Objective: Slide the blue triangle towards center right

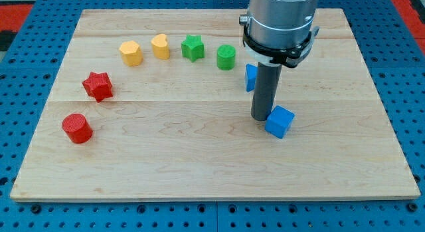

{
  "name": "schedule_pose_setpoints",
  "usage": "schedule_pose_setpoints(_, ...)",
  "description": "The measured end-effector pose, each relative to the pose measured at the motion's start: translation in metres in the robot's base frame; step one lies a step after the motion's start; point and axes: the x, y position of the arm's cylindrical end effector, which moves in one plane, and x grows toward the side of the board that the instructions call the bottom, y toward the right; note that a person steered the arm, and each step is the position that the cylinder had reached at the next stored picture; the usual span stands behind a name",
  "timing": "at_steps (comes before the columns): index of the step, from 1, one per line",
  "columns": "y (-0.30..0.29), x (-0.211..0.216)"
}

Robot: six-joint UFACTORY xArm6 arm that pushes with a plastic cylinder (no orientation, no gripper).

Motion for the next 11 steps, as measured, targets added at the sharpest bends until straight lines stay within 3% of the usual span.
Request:
schedule_pose_setpoints(2, 0.017, 0.028)
schedule_pose_setpoints(3, 0.008, 0.006)
schedule_pose_setpoints(5, -0.080, -0.035)
schedule_pose_setpoints(7, -0.088, -0.068)
schedule_pose_setpoints(9, -0.023, -0.094)
schedule_pose_setpoints(11, 0.000, -0.104)
